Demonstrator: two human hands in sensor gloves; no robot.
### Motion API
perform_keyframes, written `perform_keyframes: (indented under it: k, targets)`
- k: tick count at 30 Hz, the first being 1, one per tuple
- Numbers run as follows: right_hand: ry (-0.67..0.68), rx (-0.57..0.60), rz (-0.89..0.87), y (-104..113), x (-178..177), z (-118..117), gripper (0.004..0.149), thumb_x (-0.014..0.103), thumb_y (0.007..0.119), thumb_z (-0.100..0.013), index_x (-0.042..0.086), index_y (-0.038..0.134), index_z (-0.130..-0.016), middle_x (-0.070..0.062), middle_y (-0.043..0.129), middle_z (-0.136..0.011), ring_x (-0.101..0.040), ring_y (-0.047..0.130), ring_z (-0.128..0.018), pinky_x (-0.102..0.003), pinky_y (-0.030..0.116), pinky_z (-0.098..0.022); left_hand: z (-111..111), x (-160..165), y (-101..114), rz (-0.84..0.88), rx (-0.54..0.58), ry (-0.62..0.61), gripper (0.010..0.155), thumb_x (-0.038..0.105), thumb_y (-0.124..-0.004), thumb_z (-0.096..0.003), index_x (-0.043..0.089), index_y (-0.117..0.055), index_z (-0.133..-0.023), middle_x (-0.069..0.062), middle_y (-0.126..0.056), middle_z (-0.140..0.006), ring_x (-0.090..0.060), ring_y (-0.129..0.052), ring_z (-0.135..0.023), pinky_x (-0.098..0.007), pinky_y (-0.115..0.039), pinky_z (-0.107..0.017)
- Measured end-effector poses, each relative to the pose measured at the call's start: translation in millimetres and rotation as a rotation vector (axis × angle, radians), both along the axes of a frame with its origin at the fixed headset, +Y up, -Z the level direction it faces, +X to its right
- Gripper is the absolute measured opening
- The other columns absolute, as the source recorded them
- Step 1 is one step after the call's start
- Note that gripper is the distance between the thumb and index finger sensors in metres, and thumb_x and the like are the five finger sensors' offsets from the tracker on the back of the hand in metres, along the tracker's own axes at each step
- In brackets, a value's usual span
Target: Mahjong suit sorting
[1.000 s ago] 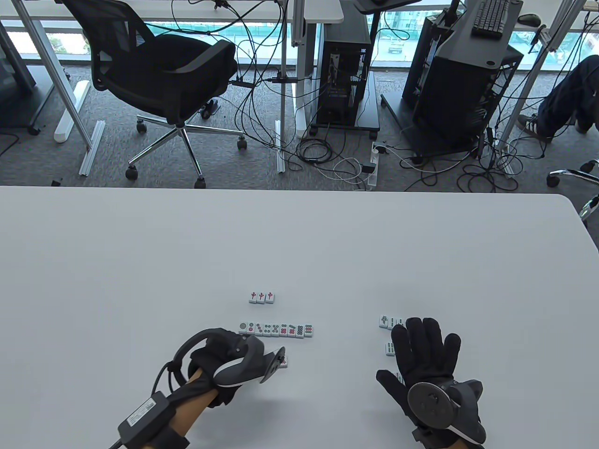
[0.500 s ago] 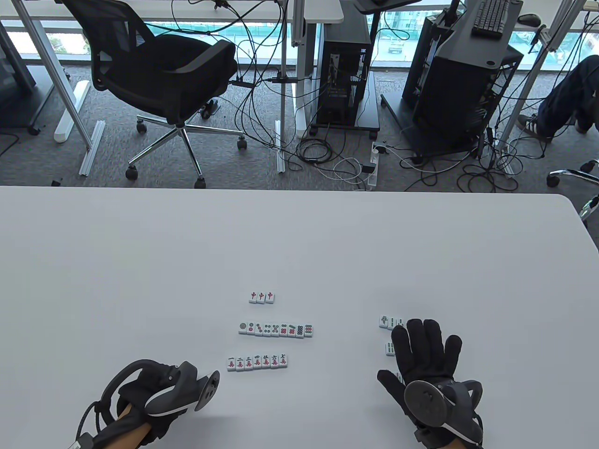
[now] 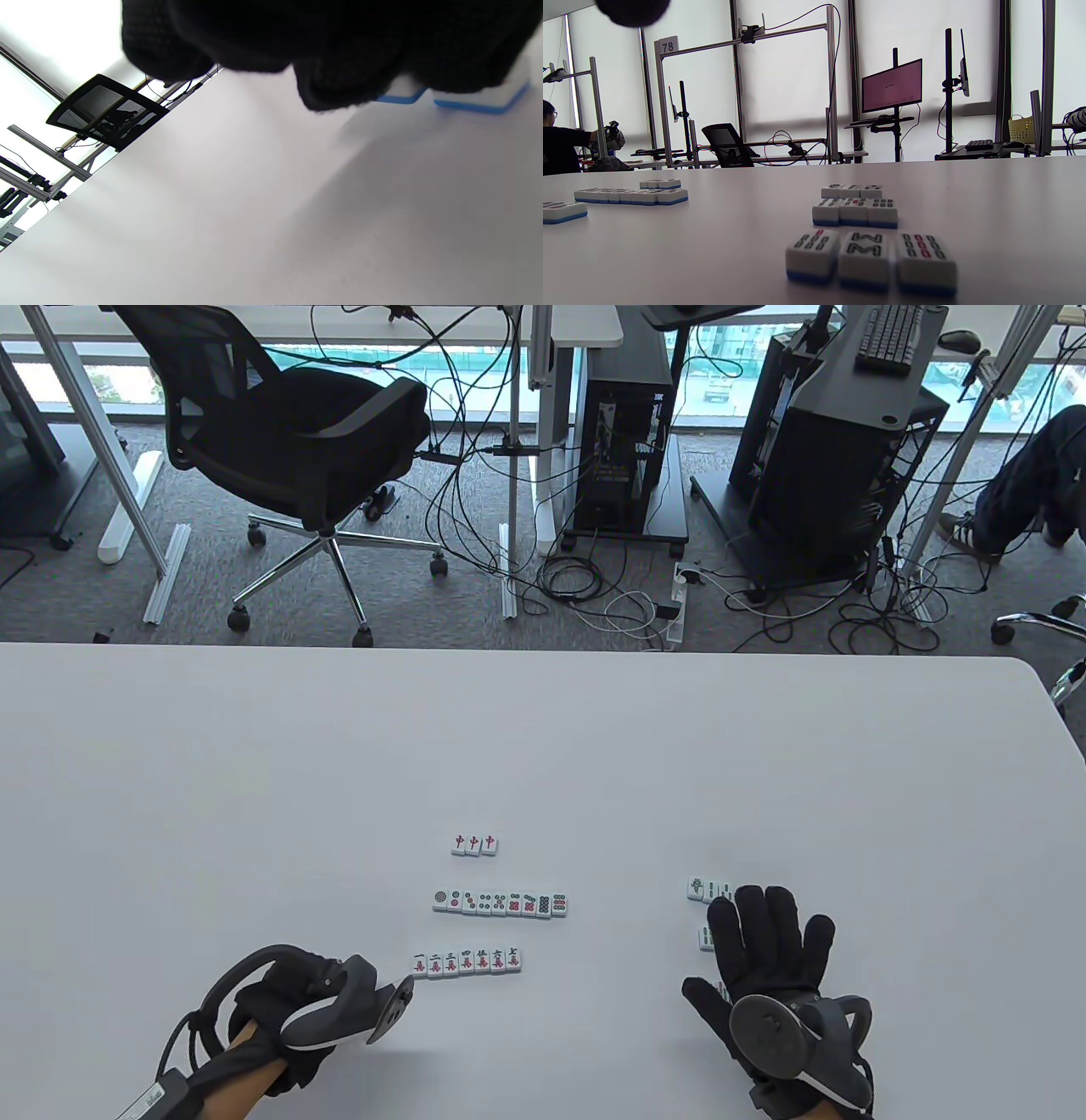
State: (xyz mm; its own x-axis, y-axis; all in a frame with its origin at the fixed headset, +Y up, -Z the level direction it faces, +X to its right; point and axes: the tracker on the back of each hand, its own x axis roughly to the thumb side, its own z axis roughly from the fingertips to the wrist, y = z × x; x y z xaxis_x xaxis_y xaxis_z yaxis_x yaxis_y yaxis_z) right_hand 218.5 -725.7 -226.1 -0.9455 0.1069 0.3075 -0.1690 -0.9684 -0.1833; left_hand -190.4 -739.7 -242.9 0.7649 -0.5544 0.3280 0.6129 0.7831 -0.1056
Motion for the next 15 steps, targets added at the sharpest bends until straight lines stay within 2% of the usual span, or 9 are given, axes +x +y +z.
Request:
perform_keyframes:
  k: [5, 11, 15]
  targets:
    - [0.000, -0.002, -0.010, 0.8, 0.7, -0.1, 0.082, 0.059, 0.056, -0.048, 0.027, 0.006, -0.105, -0.013, 0.008, -0.114, -0.043, 0.003, -0.103, -0.075, 0.013, -0.069, -20.9, 30.0, 19.3, 0.060, 0.035, -0.023, 0.062, 0.058, -0.085, -0.0265, 0.024, -0.086, -0.078, 0.019, -0.098, -0.041, -0.007, -0.097, -0.017, -0.034, -0.089, -0.043]
    - [0.020, -0.011, -0.011, -0.1, -1.6, -0.2, 0.082, 0.060, 0.056, -0.048, 0.027, 0.006, -0.105, -0.013, 0.009, -0.114, -0.043, 0.004, -0.103, -0.075, 0.013, -0.069, -32.4, 97.3, 26.3, 0.231, 0.203, -0.115, 0.062, 0.057, -0.085, -0.0275, 0.021, -0.085, -0.078, 0.020, -0.097, -0.041, -0.006, -0.097, -0.017, -0.034, -0.089, -0.043]
    - [0.035, -0.008, -0.025, 1.3, -3.4, 1.1, 0.082, 0.060, 0.056, -0.048, 0.027, 0.006, -0.105, -0.013, 0.009, -0.114, -0.043, 0.004, -0.103, -0.075, 0.013, -0.069, -43.5, 137.7, 15.4, 0.285, 0.146, -0.103, 0.062, 0.057, -0.084, -0.0278, 0.021, -0.086, -0.078, 0.019, -0.097, -0.040, -0.006, -0.096, -0.016, -0.034, -0.089, -0.042]
